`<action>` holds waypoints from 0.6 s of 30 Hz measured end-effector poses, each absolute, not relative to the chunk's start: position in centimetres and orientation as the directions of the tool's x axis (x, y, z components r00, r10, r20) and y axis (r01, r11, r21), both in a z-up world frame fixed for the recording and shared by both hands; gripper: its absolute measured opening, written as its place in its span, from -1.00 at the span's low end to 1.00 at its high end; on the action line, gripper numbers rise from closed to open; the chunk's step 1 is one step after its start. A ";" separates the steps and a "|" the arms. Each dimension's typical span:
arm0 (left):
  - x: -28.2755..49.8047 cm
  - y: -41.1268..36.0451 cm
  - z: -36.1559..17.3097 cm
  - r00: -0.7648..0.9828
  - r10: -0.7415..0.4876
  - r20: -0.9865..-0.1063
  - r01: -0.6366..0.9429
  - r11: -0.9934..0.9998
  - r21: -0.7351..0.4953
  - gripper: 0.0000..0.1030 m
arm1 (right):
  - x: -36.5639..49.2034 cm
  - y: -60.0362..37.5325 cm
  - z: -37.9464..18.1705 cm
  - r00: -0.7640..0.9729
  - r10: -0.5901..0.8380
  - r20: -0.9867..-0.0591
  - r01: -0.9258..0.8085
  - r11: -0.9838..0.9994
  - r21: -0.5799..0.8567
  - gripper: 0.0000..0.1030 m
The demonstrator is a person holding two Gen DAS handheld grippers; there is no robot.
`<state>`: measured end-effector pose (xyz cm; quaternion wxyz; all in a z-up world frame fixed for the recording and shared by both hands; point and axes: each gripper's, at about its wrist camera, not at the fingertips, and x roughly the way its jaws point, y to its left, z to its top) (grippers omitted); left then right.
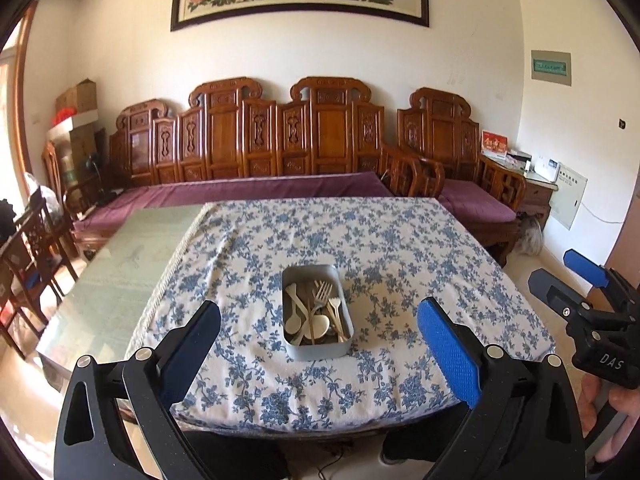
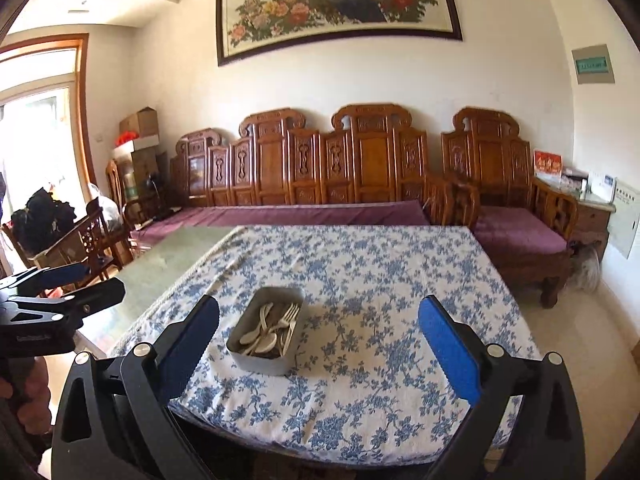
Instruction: Organize utensils
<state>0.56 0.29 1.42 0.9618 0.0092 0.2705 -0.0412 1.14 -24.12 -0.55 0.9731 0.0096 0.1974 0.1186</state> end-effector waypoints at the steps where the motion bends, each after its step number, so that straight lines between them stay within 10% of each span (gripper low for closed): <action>1: 0.3 0.2 1.8 0.855 -0.072 -0.513 0.085 0.996 0.001 0.85 | 0.8 -24.2 -0.1 0.899 0.233 -0.371 -0.226 0.972 0.062 0.95; 18: -2.1 0.4 3.3 0.896 -0.048 -0.441 0.060 0.998 0.012 0.85 | -1.0 -24.9 1.5 0.925 0.205 -0.321 -0.201 0.979 0.045 0.95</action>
